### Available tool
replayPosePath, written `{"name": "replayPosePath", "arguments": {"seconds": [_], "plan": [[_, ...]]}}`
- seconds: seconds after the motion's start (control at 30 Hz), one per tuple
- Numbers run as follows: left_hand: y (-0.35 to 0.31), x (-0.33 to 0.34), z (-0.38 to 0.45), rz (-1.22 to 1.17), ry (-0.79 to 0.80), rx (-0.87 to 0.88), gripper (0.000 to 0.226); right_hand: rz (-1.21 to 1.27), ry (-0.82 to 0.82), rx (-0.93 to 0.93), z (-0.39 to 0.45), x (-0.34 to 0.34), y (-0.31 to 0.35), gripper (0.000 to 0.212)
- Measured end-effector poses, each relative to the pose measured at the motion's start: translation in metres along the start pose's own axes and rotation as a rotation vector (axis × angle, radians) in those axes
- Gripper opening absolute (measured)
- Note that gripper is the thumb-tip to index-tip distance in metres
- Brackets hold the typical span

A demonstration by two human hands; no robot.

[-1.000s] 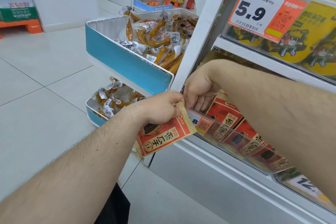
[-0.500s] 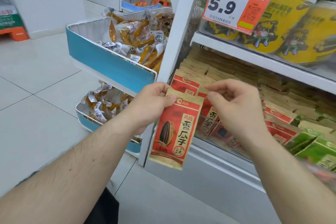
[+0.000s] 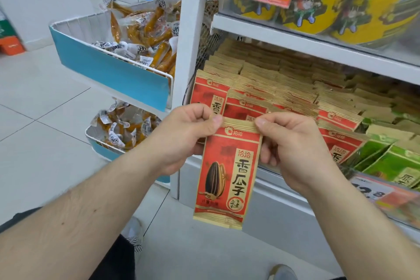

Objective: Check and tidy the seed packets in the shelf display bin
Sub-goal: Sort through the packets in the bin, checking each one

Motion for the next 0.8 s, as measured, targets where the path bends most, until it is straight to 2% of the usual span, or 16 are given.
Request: {"name": "replayPosePath", "arguments": {"seconds": [0.13, 0.47, 0.6, 0.67, 0.73, 0.8], "plan": [[-0.003, 0.005, -0.004, -0.031, 0.066, 0.037, 0.018, 0.097, -0.006, 0.037, -0.003, -0.002, -0.001, 0.032], [0.0, 0.008, -0.003, -0.023, 0.077, 0.075, 0.012, 0.129, -0.055, 0.052, -0.002, -0.005, 0.0, 0.028], [0.013, 0.02, -0.005, 0.114, 0.156, -0.046, 0.033, 0.153, -0.146, 0.053, 0.0, -0.015, -0.002, 0.029], [0.016, 0.024, -0.007, 0.139, 0.176, -0.071, 0.036, 0.14, -0.167, 0.027, 0.003, -0.019, -0.001, 0.026], [0.014, 0.02, -0.006, 0.096, 0.123, -0.052, 0.036, 0.089, -0.119, 0.016, 0.003, -0.019, -0.002, 0.019], [0.01, 0.013, -0.004, 0.022, 0.039, -0.031, 0.041, -0.006, 0.047, 0.049, 0.0, -0.01, -0.007, 0.012]]}}
Point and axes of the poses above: each hand's wrist, its own z-axis towards the middle knuckle, its own x-axis out of the palm, y = z × x, the point moved 8 cm from there along z, towards the middle knuckle, and after that the axes turned 15 degrees about -x, right-handed, at the moved point
